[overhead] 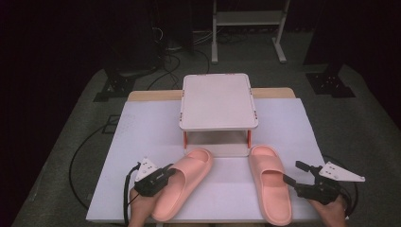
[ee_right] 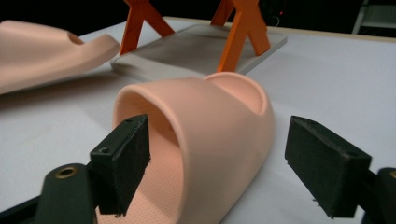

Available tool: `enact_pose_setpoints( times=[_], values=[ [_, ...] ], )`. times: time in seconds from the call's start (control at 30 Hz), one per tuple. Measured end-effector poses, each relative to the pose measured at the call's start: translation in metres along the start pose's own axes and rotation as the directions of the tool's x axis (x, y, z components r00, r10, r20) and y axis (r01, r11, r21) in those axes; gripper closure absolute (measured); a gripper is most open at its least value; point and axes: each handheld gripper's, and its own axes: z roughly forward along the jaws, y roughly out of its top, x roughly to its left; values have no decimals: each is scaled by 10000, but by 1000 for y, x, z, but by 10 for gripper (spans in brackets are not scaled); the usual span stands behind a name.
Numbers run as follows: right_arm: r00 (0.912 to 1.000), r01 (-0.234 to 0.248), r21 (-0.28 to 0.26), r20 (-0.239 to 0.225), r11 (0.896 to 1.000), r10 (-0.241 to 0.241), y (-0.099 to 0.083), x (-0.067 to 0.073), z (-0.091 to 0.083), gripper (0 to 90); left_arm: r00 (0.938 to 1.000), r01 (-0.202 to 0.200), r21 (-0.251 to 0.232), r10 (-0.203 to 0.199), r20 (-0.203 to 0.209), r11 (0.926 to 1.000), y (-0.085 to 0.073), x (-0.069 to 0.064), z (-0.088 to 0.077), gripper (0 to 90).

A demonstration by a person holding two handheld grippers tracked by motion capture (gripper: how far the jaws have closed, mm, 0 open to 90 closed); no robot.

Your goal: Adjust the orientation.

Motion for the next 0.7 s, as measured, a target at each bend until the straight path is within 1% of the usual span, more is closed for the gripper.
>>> enact_pose_setpoints(
  times=[0.07, 0.13, 0.2, 0.27, 0.4, 0.47, 0.53, 0.57, 0.6, 0.7],
  values=[
    [10000, 73, 251, -2, 9997, -73, -1, 1, 4, 234, 10000, 68, -63, -67, 29, 10000, 0, 0, -1, 804],
    [9999, 109, 457, 6, 9989, -109, -1, 2, 7, 263, 9999, 90, -76, -90, 51, 9999, 0, 0, -2, 804],
    [9999, 135, 569, 73, 9983, -139, -2, 2, 9, 277, 10000, 63, -94, -63, 50, 9999, 1, 0, -2, 804],
    [9998, 128, 657, 133, 9978, -137, -2, 3, 10, 315, 9999, 88, -161, -87, 64, 9998, 1, 0, -2, 804],
    [9995, 140, 799, 254, 9967, -160, -2, 3, 13, 335, 9999, 132, -192, -130, 91, 9997, 1, 1, -3, 803],
    [9992, 105, 1102, 364, 9939, -146, -2, 4, 17, 345, 9999, 153, -362, -151, 79, 9992, 2, 0, -5, 803],
    [9993, 129, 1151, 345, 9933, -170, -3, 4, 18, 357, 9998, 170, -397, -166, 110, 9991, 2, 1, -6, 803],
    [9989, 111, 1223, 446, 9924, -166, -3, 4, 20, 379, 9997, 216, -485, -210, 129, 9986, 2, 1, -7, 804],
    [9986, 113, 1274, 493, 9918, -177, -3, 4, 20, 387, 9996, 237, -474, -230, 148, 9986, 2, 2, -7, 804],
    [9980, 108, 1294, 601, 9915, -187, -2, 4, 22, 393, 9995, 262, -470, -254, 185, 9986, 2, 2, -8, 803]
  ],
)
